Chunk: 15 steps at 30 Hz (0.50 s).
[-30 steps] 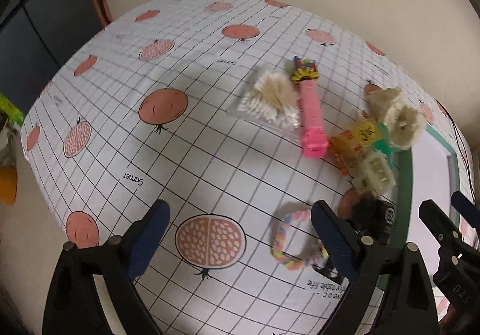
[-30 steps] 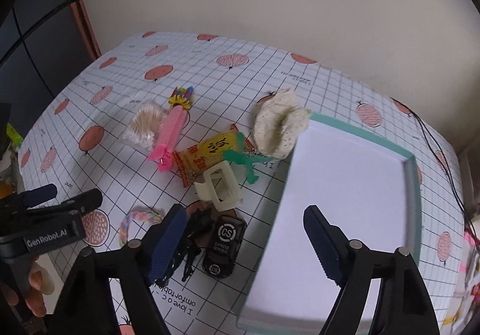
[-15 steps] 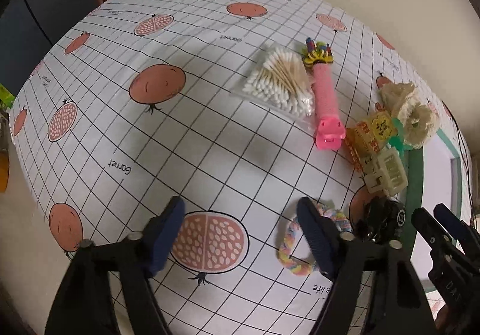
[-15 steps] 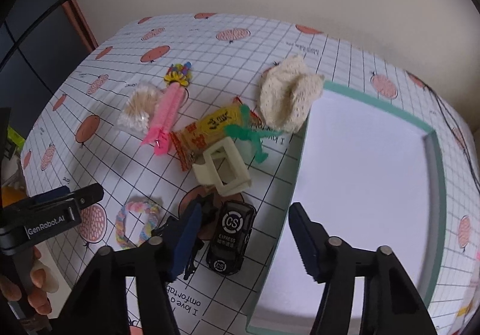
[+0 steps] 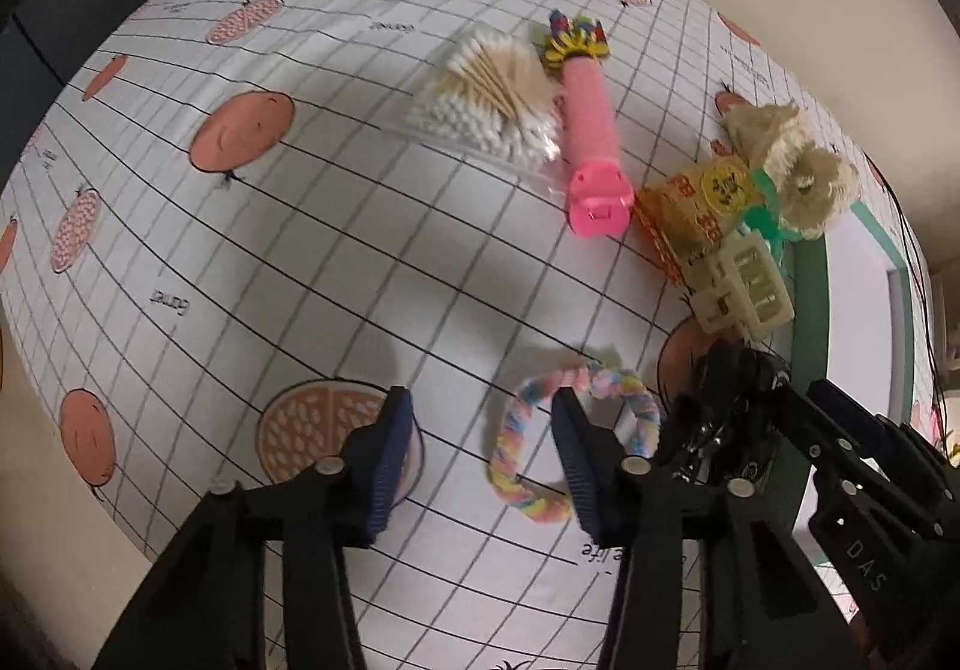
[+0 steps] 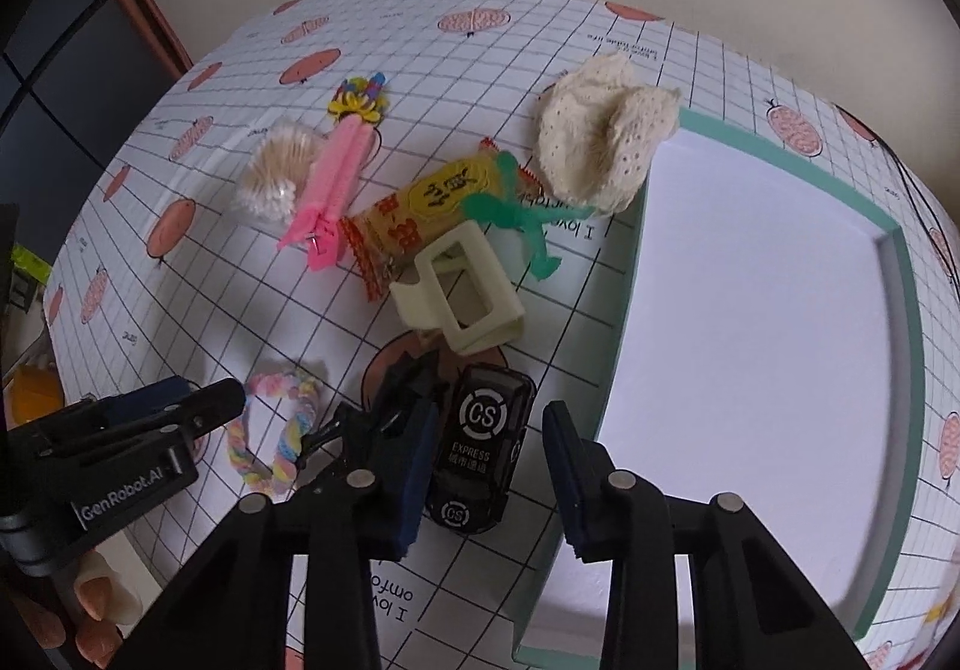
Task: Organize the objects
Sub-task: 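Close left gripper on rainbow ring while right gripper grasps black toy car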
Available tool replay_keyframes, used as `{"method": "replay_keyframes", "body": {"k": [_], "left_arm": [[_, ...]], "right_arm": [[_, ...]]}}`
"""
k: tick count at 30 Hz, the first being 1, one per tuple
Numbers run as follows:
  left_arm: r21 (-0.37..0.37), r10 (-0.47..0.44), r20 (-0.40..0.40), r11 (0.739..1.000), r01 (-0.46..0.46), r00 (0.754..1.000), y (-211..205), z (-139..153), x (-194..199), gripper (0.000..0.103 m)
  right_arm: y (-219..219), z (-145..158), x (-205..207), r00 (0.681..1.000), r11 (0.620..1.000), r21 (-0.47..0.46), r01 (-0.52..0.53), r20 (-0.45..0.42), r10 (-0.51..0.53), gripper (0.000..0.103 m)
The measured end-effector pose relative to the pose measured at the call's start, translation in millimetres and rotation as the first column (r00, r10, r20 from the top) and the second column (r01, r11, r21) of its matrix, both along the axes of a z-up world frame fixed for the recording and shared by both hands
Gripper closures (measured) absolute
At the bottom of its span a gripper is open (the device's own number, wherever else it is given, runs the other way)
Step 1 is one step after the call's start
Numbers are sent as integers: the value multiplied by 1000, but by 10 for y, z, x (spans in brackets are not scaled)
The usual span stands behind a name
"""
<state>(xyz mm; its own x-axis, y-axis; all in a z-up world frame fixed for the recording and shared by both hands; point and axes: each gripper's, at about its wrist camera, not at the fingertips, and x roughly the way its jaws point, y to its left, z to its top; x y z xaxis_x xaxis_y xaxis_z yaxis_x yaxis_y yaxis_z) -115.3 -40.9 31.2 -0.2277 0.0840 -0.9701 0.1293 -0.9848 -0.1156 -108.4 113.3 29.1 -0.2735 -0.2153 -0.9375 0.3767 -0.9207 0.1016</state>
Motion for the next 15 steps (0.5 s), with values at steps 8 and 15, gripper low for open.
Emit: {"method": "replay_keyframes", "body": {"k": [8,15], "left_arm": [[-12,-36,25,999,37,999,125,-69,-34,69],[-72,-61,30,995,63,998,212,-124,-82,75]], "right_arm": [[-47,-97,17,999,1000,15,-20,36,20,69],[-38,-144,-15,999,1000,10,-12,52,11,70]]}}
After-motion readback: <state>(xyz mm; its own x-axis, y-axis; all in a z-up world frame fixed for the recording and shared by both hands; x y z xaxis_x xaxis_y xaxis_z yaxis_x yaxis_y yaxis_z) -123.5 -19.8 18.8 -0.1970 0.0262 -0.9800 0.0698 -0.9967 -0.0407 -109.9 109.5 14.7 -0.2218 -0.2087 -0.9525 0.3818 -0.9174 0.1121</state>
